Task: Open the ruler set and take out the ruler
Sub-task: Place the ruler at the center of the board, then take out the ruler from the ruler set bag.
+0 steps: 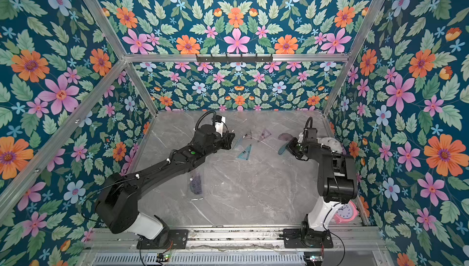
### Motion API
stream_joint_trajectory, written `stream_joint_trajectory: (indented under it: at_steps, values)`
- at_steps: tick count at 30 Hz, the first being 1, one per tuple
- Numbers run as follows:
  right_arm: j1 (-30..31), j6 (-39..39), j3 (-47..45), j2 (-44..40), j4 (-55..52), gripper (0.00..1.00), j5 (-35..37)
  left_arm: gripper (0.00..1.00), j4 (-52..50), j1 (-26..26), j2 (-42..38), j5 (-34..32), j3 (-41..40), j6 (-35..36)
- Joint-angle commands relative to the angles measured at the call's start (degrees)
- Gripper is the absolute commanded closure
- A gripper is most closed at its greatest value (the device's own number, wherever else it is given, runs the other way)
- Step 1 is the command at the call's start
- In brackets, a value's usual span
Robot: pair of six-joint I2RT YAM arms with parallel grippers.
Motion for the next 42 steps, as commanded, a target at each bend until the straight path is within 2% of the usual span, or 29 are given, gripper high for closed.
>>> stream_joint_trajectory:
  at_steps: [1,3,7,14,17,23,29,34,42]
  values:
    - [-0.03,-0.47,0.53,0.86,1.3,0.99,0.41,1.0,-0.25,-0.02,-0.07,0.18,0.5,0.59]
    - [-0.13,-0.74,0.53,0.83,1.04,0.96,0.91,1.0,-0.35,-0.02,-0.01,0.18,0.51,0.69]
    - [-0.16,-1.11,-0.11,-0.87,0.0,0.79,3.01,1.0,-0.35,-0.02,0.35,0.33,0.83,0.59]
    - [-0.11,-2.04,-2.36,-5.02,-1.12,0.67,5.81,1.0,-0.53,-0.02,0.7,0.59,1.56,0.7]
    - [-0.13,-2.49,-3.09,-6.46,-2.02,0.65,7.13,1.0,-0.78,-0.02,0.89,0.79,1.82,0.67]
    - [3.22,-2.6,-2.52,-17.48,-5.2,0.65,5.43,1.0,-1.32,-0.22,1.72,0.88,2.57,0.82]
    - [15.27,-1.4,2.7,-25.96,-9.72,0.73,7.05,1.0,-2.31,-1.89,3.43,-0.59,4.67,2.62]
    - [23.38,2.58,5.91,-26.18,-8.93,0.79,6.85,1.0,-2.7,-3.35,3.69,-3.38,5.67,4.3]
    - [27.99,9.57,7.3,-21.18,-4.68,0.82,4.6,1.0,-3.09,-4.98,3.45,-5.58,5.76,5.82]
